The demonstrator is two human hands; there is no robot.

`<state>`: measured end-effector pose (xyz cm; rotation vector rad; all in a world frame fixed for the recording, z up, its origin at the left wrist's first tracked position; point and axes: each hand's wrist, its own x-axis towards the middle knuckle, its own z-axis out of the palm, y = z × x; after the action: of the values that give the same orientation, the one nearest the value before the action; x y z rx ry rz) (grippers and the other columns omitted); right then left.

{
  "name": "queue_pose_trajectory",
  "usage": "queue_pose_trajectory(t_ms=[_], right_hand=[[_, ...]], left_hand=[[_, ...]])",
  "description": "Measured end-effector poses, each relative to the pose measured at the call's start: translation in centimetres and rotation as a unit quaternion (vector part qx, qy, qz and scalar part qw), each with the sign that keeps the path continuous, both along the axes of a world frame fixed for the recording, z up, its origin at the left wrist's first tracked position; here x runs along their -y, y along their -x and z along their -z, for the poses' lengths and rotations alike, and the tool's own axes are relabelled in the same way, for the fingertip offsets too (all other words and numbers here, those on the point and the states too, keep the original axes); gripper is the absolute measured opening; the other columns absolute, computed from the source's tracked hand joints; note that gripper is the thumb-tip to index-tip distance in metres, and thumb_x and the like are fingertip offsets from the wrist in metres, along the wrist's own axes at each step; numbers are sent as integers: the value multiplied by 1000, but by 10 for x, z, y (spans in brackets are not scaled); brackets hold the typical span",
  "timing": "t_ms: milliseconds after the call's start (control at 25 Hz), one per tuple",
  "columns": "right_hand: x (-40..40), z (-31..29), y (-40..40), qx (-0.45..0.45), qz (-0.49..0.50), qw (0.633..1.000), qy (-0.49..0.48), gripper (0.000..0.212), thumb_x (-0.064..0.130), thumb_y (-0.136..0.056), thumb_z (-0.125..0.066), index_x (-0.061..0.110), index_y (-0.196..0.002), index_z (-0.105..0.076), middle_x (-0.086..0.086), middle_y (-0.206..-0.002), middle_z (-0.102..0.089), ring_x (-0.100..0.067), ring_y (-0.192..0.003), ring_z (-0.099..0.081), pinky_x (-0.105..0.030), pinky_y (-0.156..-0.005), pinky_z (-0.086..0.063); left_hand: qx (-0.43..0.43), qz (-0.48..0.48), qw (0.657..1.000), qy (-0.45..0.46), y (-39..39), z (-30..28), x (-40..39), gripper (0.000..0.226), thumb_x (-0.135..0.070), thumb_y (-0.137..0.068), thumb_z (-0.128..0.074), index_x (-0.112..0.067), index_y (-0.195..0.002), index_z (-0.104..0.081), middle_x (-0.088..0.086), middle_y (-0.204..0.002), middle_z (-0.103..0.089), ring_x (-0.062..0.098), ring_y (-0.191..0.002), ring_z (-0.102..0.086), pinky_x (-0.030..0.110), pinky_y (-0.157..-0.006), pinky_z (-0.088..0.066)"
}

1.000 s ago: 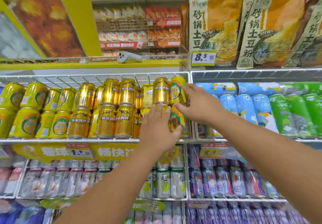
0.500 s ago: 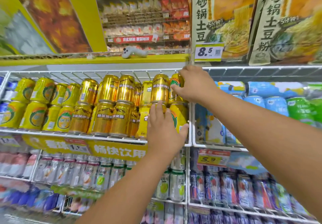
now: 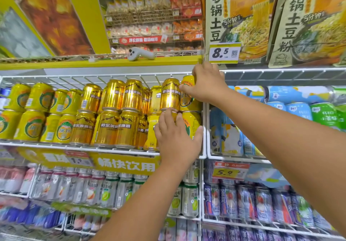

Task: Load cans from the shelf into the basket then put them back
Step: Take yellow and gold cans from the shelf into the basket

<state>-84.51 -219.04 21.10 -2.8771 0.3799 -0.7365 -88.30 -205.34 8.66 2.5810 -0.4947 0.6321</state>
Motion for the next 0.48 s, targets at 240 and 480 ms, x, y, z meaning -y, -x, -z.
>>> queue_pose_trajectory(t_ms=[240, 480], right_hand=[[-14, -8, 8, 25, -20, 998, -62, 65, 64, -76, -73, 22, -113, -40, -8, -118, -51, -32, -114, -45, -44, -87, -41], [-34, -12, 12, 46, -44, 988, -141, 71, 40, -77, -84, 11, -121, -38, -11, -112, -53, -29, -95, -55, -34, -63, -39]], left_hand=[[66, -25, 996, 51, -1, 5, 1, 66, -70, -85, -53, -18, -125, -57, 10, -142, -45, 33, -139, -34, 54, -117, -25], [76, -15, 997, 28, 18, 5, 7, 48, -45, -85, -63, -16, -122, -57, 4, -119, -58, 27, -113, -49, 43, -95, -39]])
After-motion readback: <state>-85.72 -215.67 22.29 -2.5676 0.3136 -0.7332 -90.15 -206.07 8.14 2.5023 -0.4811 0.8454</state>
